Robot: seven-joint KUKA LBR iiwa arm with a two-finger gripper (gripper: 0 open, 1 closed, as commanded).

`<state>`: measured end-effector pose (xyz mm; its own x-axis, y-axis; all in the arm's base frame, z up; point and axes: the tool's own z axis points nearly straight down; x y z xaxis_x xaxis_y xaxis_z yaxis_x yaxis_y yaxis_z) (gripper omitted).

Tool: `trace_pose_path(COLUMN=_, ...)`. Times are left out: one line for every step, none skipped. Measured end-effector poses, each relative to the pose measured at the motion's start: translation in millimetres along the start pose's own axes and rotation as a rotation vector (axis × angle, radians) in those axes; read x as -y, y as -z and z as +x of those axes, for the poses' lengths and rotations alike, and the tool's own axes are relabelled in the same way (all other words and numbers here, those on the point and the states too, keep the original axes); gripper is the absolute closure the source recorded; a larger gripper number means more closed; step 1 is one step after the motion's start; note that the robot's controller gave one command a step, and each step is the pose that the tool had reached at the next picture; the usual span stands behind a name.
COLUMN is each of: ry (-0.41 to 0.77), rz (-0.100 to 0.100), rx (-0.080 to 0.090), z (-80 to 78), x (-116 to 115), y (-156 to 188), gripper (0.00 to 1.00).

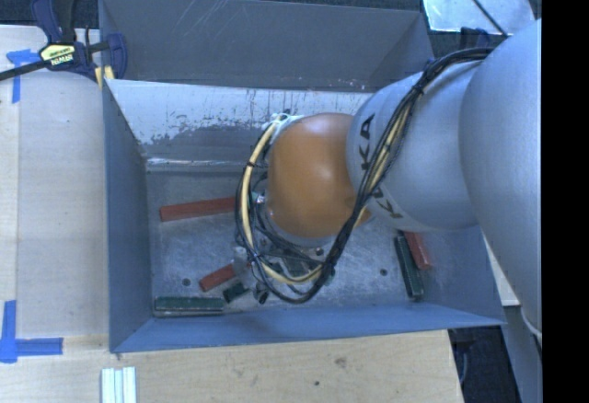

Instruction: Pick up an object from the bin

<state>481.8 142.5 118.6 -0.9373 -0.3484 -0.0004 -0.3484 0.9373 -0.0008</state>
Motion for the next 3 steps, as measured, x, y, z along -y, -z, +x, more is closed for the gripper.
trace_pose_path(ry=-0.013, rz=-0.004, rx=0.006, z=-30.5, x=-54, y=12, gripper=1.00)
trace_pose_path(ry=-0.016, rz=-0.001, rx=0.003, z=-29.2, x=-50, y=11, gripper=0.00)
trace_pose_path(ry=0.360, rz=-0.002, rx=-0.001, z=-43.4, x=-24, y=-49, gripper=0.00)
